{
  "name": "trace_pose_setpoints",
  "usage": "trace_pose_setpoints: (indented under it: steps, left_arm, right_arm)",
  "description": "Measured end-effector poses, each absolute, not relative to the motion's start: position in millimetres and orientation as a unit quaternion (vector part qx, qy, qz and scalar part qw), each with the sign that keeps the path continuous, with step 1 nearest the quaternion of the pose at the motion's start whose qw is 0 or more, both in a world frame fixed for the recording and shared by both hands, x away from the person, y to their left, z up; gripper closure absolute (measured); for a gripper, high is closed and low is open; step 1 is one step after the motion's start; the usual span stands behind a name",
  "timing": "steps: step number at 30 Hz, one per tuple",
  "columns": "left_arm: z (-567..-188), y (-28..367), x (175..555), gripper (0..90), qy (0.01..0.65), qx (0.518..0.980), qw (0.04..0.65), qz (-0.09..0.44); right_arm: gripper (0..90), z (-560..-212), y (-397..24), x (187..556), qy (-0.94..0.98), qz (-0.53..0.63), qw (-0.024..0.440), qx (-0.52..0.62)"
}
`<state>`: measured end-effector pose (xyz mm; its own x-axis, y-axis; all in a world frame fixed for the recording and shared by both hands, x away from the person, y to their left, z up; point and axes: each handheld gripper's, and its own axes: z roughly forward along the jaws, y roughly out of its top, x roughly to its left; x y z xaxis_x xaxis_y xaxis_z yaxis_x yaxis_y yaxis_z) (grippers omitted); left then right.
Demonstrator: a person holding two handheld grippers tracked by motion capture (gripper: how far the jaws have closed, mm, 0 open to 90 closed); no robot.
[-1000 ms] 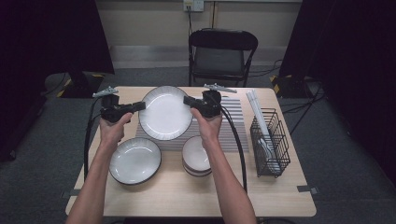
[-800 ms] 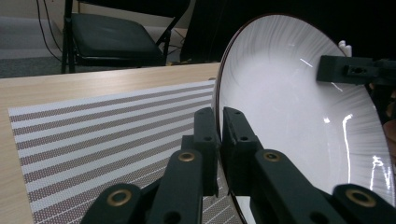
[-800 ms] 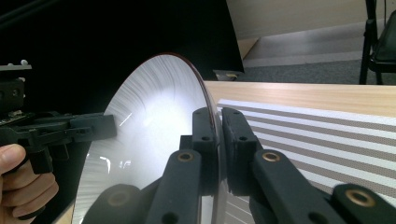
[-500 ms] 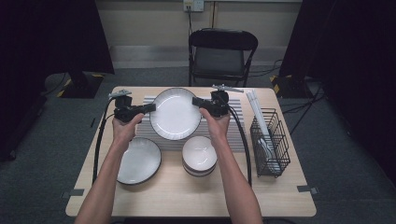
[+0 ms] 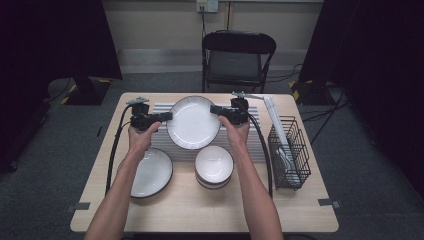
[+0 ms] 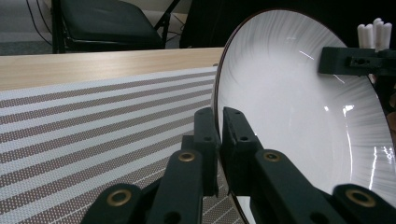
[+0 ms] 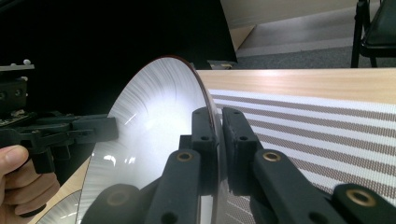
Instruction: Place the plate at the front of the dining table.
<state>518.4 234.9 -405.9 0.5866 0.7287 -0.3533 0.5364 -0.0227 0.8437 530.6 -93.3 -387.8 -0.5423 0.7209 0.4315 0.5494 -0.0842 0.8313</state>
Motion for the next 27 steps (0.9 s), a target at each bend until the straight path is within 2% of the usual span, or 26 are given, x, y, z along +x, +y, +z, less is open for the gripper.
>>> trace_pose_setpoints:
  steps: [27]
  left_arm:
    - [-461.7, 227.5, 525.1, 85.1, 0.457, 0.722, 0.517, 0.046]
  right_arm:
    - [84.6, -440.9, -104.7, 536.1, 0.685, 0.545, 0.059, 0.48]
